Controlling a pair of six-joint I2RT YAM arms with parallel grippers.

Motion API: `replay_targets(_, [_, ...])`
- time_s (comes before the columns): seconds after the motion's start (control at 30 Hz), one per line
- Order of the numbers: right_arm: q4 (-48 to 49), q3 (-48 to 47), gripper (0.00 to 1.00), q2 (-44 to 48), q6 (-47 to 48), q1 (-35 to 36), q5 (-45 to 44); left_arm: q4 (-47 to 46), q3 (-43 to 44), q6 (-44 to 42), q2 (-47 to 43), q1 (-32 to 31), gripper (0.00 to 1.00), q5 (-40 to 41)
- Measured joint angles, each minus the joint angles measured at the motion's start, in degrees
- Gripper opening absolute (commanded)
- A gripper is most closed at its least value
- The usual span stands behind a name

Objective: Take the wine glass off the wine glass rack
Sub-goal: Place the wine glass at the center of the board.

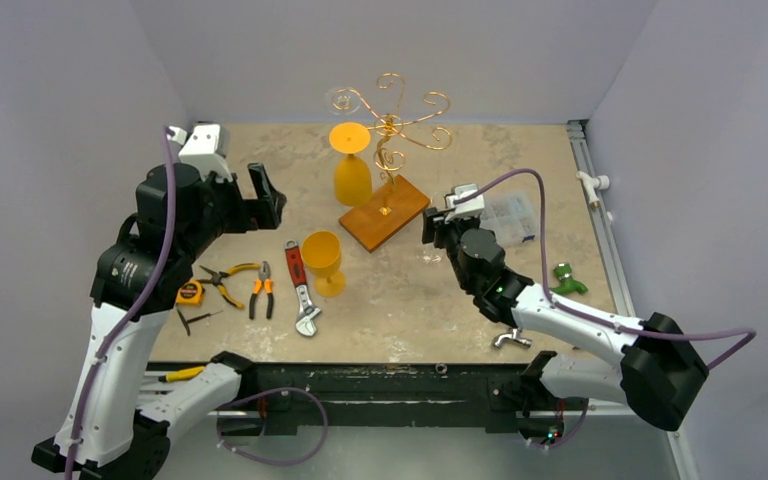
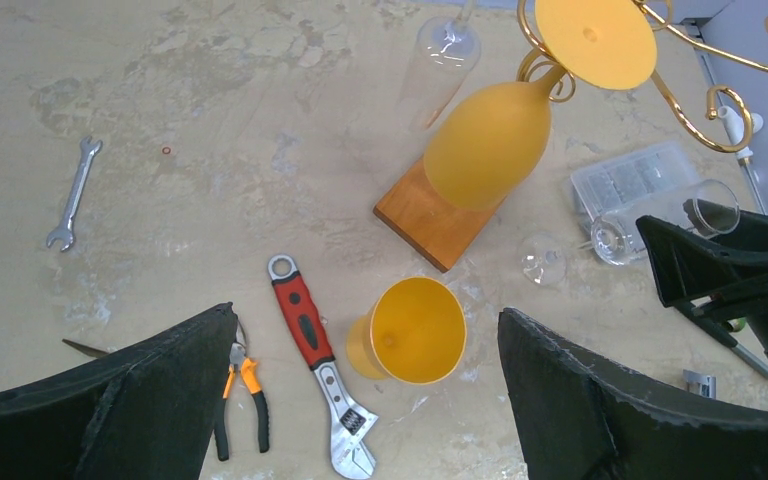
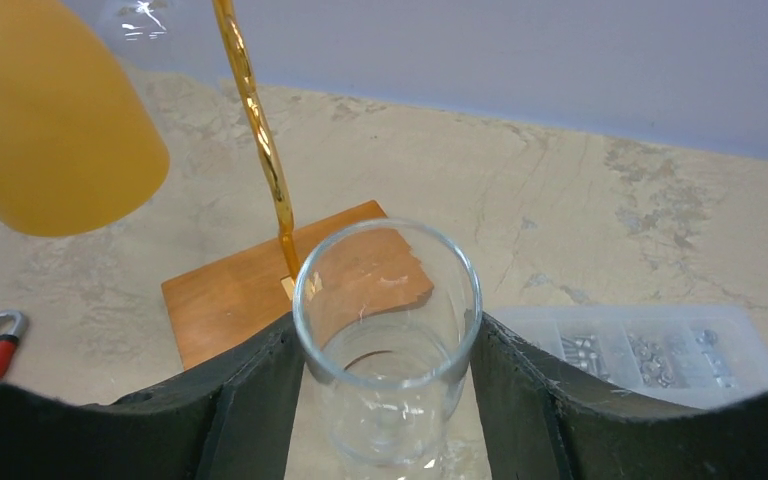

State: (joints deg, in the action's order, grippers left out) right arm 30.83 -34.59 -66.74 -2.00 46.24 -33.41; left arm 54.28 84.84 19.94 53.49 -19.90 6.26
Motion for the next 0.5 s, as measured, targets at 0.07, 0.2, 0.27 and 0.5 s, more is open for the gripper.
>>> replay_targets(0.07, [-1.0, -0.3, 0.62, 0.0, -0.6, 0.0, 0.1, 0.0, 0.0, 0.0, -0.2, 0.0, 1.00, 0.0])
replay_targets(0.2, [-3.6, -0.9, 0.67, 0.0, -1.7, 0.0, 0.5, 0.0, 0.0, 0.0, -0.6, 0.0, 1.00, 0.0])
replay_targets(0.27, [-4.9, -1.5, 0.70, 0.0, -2.2, 0.0, 1.4, 0.0, 0.0, 0.0, -0.8, 0.0, 1.00, 0.0])
replay_targets(0.5, [-9.3, -4.3, 0.81, 0.0, -3.6, 0.0, 4.5, 0.0, 0.0, 0.0, -1.4, 0.0, 1.00, 0.0])
